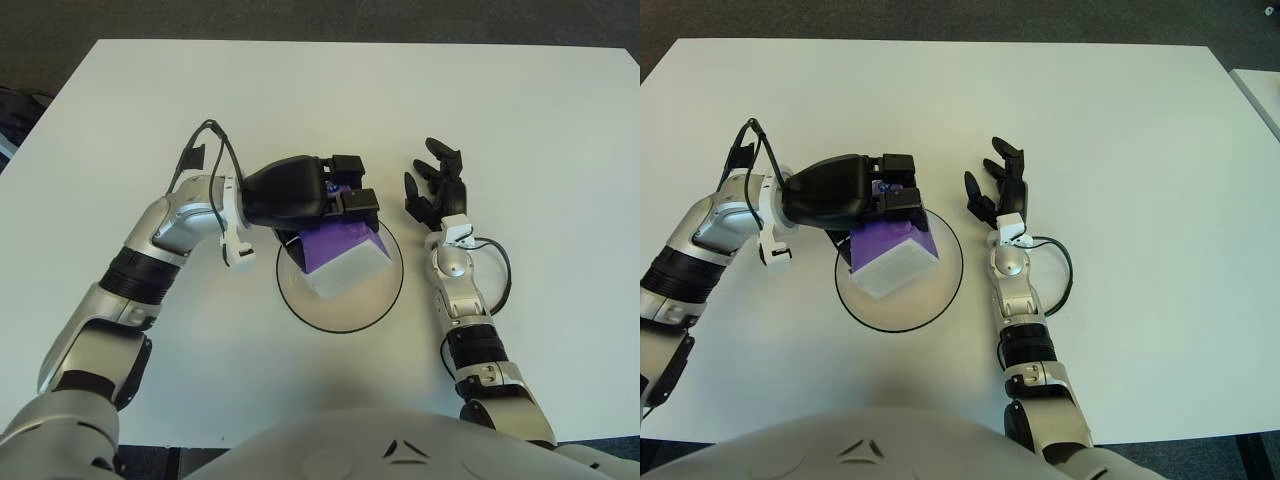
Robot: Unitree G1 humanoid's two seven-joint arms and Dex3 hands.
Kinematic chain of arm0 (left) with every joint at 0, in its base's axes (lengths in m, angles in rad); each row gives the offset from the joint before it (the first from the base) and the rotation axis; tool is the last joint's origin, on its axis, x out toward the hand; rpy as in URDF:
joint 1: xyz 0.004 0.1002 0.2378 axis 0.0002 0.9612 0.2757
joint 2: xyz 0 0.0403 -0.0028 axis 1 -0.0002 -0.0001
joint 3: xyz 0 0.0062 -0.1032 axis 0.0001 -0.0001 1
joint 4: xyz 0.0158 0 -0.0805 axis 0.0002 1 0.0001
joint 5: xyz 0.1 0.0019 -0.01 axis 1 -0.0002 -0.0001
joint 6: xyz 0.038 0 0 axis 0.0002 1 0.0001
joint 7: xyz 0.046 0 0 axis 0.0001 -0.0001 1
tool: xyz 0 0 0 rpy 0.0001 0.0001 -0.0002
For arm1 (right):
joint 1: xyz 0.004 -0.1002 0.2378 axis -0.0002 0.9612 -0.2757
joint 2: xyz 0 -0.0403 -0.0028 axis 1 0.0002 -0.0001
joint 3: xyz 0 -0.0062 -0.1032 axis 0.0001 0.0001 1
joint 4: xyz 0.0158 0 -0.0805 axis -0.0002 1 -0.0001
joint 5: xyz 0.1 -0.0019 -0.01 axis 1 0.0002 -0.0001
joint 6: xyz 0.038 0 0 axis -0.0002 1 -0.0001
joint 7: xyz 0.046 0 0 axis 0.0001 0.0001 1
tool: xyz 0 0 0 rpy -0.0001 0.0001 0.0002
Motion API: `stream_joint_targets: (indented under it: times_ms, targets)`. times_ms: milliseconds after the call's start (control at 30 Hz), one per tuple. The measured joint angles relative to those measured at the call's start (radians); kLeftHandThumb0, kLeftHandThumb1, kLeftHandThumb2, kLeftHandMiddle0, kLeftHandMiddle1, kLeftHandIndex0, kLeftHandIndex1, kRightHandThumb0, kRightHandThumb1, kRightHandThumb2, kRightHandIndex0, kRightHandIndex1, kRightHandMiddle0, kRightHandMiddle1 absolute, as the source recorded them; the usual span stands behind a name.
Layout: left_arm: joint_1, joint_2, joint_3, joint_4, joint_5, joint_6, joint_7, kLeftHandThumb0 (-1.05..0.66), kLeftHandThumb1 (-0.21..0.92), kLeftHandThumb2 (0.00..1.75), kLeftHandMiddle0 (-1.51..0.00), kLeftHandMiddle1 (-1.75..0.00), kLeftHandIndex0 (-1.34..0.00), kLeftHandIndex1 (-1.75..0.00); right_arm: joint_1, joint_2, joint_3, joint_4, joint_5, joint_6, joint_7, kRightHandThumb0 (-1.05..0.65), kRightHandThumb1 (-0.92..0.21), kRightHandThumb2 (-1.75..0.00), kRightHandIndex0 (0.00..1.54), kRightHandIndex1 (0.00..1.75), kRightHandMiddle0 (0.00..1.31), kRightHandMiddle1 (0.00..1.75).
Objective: Put the tissue paper into the plate.
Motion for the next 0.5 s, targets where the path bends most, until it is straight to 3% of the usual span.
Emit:
stream_joint_targets:
  times_ms: [100, 267, 500]
  targets:
    - [-0.001, 0.013, 0.000, -0.010, 0.006, 0.009, -0.016, -0.67, 0.88, 0.41, -0.18, -0.37, 0.00, -0.71, 0.000, 0.002, 0.000, -0.002, 0.000, 0.005, -0.003, -0.61, -0.92, -0.47, 0.28, 0.58, 0.00, 0.81]
    - [-0.001, 0.023, 0.009, -0.043, 0.065, 0.016, -0.018, -0.79, 0.92, 0.55, -0.18, -0.15, 0.00, -0.43, -0.001, 0.006, -0.002, -0.003, 0.000, 0.009, -0.008, -0.62, -0.92, -0.45, 0.29, 0.61, 0.00, 0.84]
    - [-0.001, 0.030, 0.035, -0.076, 0.147, 0.022, -0.010, -0.84, 0.92, 0.66, -0.16, -0.06, 0.00, -0.29, -0.005, 0.012, -0.007, -0.001, 0.001, 0.014, -0.012, -0.62, -0.92, -0.44, 0.28, 0.61, 0.00, 0.82]
